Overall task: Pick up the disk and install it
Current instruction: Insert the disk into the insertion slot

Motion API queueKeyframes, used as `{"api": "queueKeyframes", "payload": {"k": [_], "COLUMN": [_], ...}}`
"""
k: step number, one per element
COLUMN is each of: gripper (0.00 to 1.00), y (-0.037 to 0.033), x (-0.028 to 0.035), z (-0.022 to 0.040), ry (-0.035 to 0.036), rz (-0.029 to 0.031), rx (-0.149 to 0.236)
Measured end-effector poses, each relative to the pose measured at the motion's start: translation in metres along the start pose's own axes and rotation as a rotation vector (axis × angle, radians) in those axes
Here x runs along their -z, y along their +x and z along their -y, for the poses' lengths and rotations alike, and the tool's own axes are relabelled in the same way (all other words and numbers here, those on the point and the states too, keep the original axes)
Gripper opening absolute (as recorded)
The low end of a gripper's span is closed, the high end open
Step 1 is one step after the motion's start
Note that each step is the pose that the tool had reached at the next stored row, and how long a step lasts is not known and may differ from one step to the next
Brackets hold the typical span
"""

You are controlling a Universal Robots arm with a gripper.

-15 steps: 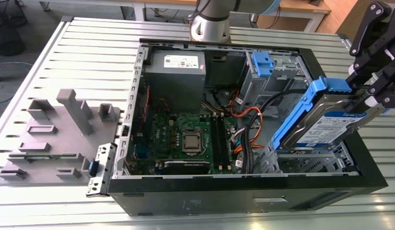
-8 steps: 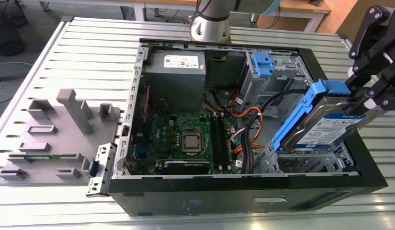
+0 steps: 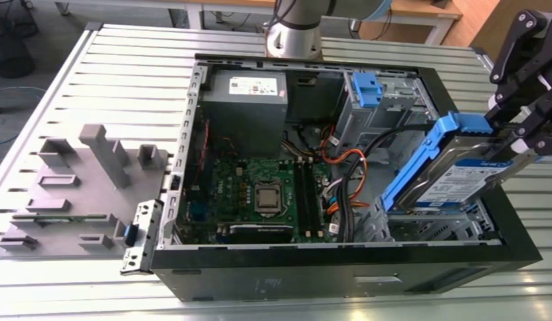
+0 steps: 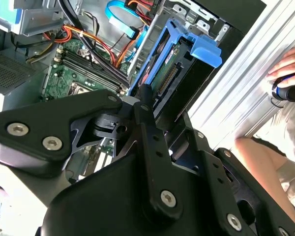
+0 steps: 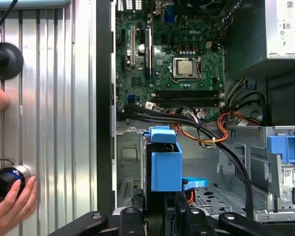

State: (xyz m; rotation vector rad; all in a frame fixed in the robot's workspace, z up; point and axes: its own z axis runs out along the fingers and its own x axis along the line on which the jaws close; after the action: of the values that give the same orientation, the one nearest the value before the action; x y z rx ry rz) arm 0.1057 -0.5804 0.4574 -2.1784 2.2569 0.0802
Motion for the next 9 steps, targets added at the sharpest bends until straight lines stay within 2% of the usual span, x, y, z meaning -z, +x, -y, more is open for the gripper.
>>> {"api": "queueKeyframes", "payload": {"k": [9], "gripper": [0.35], "y": [-0.0002], "x": [-0.0006], "z": [0.0051], "ry": [0.0], "rz": [0.0], "rx": [0.0]}}
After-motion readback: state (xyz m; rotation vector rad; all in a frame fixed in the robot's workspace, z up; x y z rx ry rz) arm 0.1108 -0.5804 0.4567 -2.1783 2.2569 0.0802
